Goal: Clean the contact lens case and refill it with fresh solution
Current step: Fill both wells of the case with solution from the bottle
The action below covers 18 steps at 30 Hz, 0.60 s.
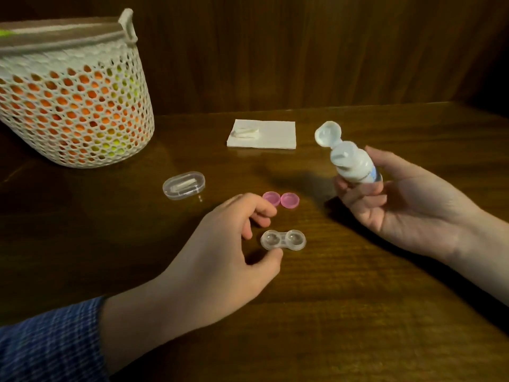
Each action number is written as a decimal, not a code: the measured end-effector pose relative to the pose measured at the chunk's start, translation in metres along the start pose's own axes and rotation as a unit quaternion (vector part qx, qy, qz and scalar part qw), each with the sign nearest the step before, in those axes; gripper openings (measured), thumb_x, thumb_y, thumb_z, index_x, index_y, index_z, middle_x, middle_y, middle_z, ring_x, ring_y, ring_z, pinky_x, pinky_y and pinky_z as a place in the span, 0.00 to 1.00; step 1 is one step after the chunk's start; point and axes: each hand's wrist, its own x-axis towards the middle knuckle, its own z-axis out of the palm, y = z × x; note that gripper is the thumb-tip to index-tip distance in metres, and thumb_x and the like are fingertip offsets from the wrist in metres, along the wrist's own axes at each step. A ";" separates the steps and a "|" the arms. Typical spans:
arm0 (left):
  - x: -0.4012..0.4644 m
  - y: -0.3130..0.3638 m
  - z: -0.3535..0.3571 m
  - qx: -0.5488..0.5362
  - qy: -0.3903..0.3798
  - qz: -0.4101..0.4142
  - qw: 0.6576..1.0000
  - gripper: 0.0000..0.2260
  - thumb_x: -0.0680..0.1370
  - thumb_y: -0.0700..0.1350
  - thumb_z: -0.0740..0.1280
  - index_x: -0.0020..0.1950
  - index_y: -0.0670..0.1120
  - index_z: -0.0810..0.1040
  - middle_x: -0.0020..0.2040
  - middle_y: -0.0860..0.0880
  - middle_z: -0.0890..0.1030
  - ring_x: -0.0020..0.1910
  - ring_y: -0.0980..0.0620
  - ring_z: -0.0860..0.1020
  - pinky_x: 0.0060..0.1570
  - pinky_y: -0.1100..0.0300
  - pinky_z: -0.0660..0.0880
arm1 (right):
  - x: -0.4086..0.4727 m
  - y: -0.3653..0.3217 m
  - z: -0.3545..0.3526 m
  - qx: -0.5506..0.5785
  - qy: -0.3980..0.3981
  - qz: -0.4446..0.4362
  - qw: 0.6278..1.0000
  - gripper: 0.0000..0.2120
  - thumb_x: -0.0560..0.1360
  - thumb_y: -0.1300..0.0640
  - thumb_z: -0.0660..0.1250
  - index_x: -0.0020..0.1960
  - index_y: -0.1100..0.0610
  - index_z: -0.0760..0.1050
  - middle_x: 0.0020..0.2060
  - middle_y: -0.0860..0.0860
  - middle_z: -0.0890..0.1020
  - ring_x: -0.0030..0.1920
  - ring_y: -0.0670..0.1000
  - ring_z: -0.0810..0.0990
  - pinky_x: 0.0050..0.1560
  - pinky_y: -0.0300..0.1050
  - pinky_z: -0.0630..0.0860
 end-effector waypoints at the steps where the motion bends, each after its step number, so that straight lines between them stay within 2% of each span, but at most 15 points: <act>1: 0.001 -0.001 0.000 0.000 -0.005 -0.002 1.000 0.19 0.73 0.51 0.75 0.62 0.60 0.75 0.49 0.65 0.77 0.54 0.66 0.74 0.49 0.76 0.70 | 0.001 -0.001 0.000 -0.021 0.001 0.010 1.000 0.26 0.75 0.49 0.72 0.70 0.55 0.72 0.44 0.57 0.80 0.28 0.45 0.75 0.24 0.36 0.75; 5: 0.001 0.002 -0.003 0.017 -0.038 -0.002 0.999 0.09 0.72 0.57 0.69 0.50 0.64 0.74 0.53 0.76 0.70 0.53 0.72 0.70 0.48 0.79 0.67 | -0.002 -0.003 -0.002 -0.085 0.002 0.018 0.996 0.25 0.75 0.47 0.70 0.68 0.57 0.74 0.40 0.56 0.79 0.27 0.45 0.73 0.23 0.36 0.73; 8: 0.001 0.002 -0.004 0.014 -0.041 -0.005 0.999 0.08 0.70 0.58 0.67 0.47 0.61 0.77 0.48 0.66 0.78 0.53 0.67 0.73 0.47 0.76 0.67 | -0.005 -0.003 0.000 -0.112 0.020 -0.003 0.993 0.24 0.74 0.45 0.70 0.64 0.58 0.76 0.36 0.55 0.79 0.26 0.45 0.72 0.22 0.35 0.72; 12: 0.001 0.004 -0.003 0.003 -0.019 0.005 1.000 0.08 0.69 0.57 0.69 0.46 0.59 0.78 0.44 0.63 0.80 0.51 0.63 0.75 0.46 0.74 0.70 | -0.008 -0.001 0.003 -0.111 0.015 -0.010 0.994 0.31 0.68 0.47 0.76 0.66 0.59 0.75 0.37 0.55 0.79 0.26 0.45 0.73 0.22 0.36 0.73; 16: -0.002 0.006 -0.005 -0.020 0.009 0.043 0.999 0.07 0.69 0.54 0.72 0.45 0.58 0.80 0.43 0.58 0.82 0.45 0.55 0.79 0.41 0.60 0.77 | -0.010 0.001 0.003 -0.071 0.009 -0.013 0.997 0.32 0.68 0.48 0.78 0.67 0.57 0.74 0.38 0.54 0.78 0.28 0.45 0.74 0.24 0.37 0.74; 18: -0.003 0.006 -0.006 -0.027 0.024 0.071 0.997 0.07 0.69 0.52 0.73 0.46 0.55 0.80 0.43 0.56 0.82 0.43 0.53 0.80 0.39 0.58 0.78 | -0.010 0.002 0.002 -0.057 0.007 -0.018 0.998 0.31 0.69 0.48 0.77 0.68 0.57 0.74 0.39 0.54 0.79 0.29 0.45 0.75 0.24 0.37 0.75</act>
